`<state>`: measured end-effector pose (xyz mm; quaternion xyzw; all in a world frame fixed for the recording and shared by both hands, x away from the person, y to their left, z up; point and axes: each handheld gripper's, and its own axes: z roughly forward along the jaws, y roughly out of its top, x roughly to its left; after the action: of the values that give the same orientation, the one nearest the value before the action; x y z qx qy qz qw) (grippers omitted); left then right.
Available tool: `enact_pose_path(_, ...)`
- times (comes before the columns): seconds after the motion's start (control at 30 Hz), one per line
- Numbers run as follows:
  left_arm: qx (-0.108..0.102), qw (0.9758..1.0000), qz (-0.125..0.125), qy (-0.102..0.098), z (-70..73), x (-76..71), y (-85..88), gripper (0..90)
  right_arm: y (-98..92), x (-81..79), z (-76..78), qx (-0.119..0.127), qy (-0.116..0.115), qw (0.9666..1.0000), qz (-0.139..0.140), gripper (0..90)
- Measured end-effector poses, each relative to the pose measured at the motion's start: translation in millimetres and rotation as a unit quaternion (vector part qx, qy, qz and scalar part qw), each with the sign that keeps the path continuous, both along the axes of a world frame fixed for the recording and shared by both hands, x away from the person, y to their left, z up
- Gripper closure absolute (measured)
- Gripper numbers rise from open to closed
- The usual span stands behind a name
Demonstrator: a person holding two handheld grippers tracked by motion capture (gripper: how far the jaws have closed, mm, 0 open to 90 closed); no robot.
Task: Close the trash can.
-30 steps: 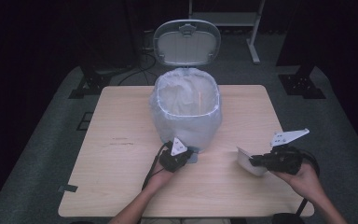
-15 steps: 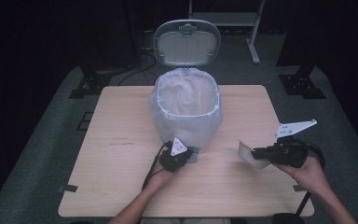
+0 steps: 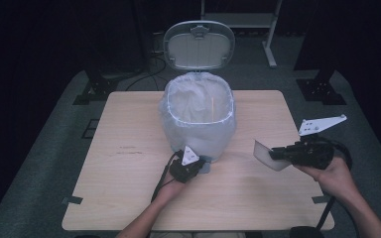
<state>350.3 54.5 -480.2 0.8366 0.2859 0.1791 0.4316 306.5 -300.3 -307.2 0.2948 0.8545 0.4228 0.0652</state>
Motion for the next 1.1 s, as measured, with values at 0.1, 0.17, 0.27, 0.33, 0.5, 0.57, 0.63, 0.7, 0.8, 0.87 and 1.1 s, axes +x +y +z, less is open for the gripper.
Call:
enact_pose_path(0.1,-0.001,1.0,0.0,0.001,0.1,-0.1,0.0,87.3,0.9,0.7,8.9,0.003,-0.006,1.0,0.002,83.7)
enact_pose_path(0.17,-0.001,1.0,0.001,0.001,0.1,-0.1,0.0,87.3,1.5,1.1,14.6,0.001,-0.009,1.0,0.001,83.7)
enact_pose_path(0.27,-0.001,1.0,0.001,0.002,0.1,0.0,0.1,87.1,2.3,1.0,22.7,0.002,-0.015,0.9999,0.002,83.7)
enact_pose_path(0.33,-0.002,1.0,0.001,0.002,0.1,-0.1,0.1,87.2,2.9,0.8,27.9,0.002,-0.02,0.9998,0.003,83.7)
enact_pose_path(0.5,-0.001,1.0,0.001,0.002,0.3,-0.1,0.2,87.2,5.0,2.2,39.6,0.001,-0.026,0.9996,0.005,83.7)
enact_pose_path(0.57,-0.001,1.0,0.001,0.002,0.3,0.0,0.2,87.2,6.2,3.0,44.1,0.001,-0.028,0.9996,0.007,83.7)
enact_pose_path(0.63,0.0,1.0,0.001,0.003,0.4,-0.1,0.3,87.2,7.6,3.8,48.7,0.002,-0.03,0.9995,0.008,83.7)
enact_pose_path(0.7,-0.001,1.0,0.001,0.003,0.3,0.0,0.2,87.2,9.8,4.4,53.0,0.0,-0.032,0.9994,0.01,83.7)
enact_pose_path(0.8,0.0,1.0,0.001,0.003,0.4,-0.1,0.3,87.1,13.5,4.7,60.2,-0.005,-0.033,0.9994,0.013,83.7)
enact_pose_path(0.87,-0.001,1.0,0.001,0.003,0.3,0.0,0.2,87.1,16.1,5.2,64.5,-0.006,-0.037,0.9992,0.015,83.7)
enact_pose_path(1.1,-0.001,1.0,0.001,0.003,0.4,0.0,0.3,87.2,23.0,6.9,83.1,-0.008,-0.044,0.9988,0.02,83.7)
